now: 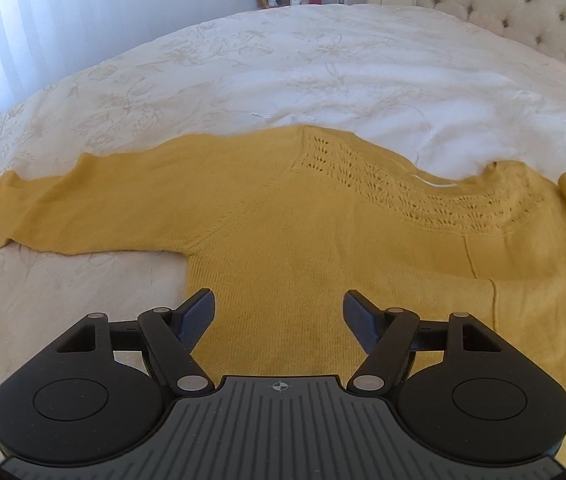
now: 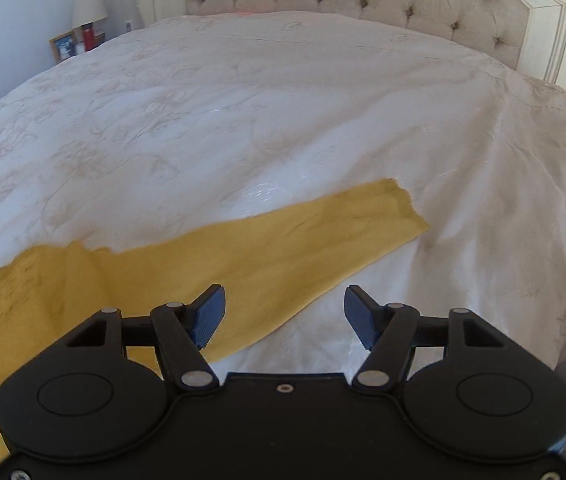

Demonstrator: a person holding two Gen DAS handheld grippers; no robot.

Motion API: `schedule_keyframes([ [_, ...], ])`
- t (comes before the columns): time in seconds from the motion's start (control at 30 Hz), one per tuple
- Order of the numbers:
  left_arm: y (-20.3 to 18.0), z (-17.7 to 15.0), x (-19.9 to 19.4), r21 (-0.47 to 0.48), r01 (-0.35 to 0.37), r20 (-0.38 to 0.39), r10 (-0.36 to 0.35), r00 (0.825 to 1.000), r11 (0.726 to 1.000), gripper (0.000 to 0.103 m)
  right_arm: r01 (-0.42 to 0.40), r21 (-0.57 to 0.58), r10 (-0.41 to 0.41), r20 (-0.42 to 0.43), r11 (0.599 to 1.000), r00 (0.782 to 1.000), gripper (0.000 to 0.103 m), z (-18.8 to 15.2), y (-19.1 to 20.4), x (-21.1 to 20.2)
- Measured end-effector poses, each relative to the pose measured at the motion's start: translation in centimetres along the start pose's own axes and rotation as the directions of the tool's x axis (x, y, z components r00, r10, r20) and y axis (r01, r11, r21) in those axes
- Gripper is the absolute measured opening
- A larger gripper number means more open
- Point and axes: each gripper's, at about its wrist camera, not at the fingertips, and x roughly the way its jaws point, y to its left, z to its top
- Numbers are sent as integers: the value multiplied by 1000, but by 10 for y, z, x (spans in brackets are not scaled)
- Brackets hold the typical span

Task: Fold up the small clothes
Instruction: 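Move the right gripper to a sweater sleeve cuff and close on it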

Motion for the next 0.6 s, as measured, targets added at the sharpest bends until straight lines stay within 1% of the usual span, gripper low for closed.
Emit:
schedule_keyframes([
  [0.07,-4,-1,10,4,3,-18,-3,1000,1000,70,29,60,-29,3,998,1000,68,13,-19,18],
  [0.13,-7,-6,19,12,-3,-44,3,999,1000,70,57,129,-56,-13,990,998,68,20,-36,35],
  [0.2,-10,-11,25,31,-17,-45,19,999,999,71,71,202,-67,-25,977,997,69,24,-55,51],
  [0.33,-15,-16,25,65,-34,-17,35,999,997,73,51,364,-42,-32,930,999,69,22,-84,75],
  [0.4,-14,-15,25,65,-28,-16,29,999,997,73,44,416,-32,-34,908,999,69,19,-90,86],
  [0.47,-11,-15,25,63,-15,-19,16,1000,998,73,29,442,-15,-34,897,999,69,14,-91,93],
  [0.5,-10,-14,25,62,-9,-19,10,1000,998,73,24,450,-8,-37,893,999,64,11,-91,97],
  [0.53,-9,-14,25,60,-2,-20,3,1000,998,73,15,464,7,-46,886,999,46,10,-91,100],
  [0.57,-8,-13,24,60,4,-22,-2,1000,998,73,13,474,15,-55,880,998,31,9,-90,102],
  [0.6,-6,-13,23,57,12,-22,-10,1000,998,73,20,475,4,-48,880,999,14,8,-88,100],
])
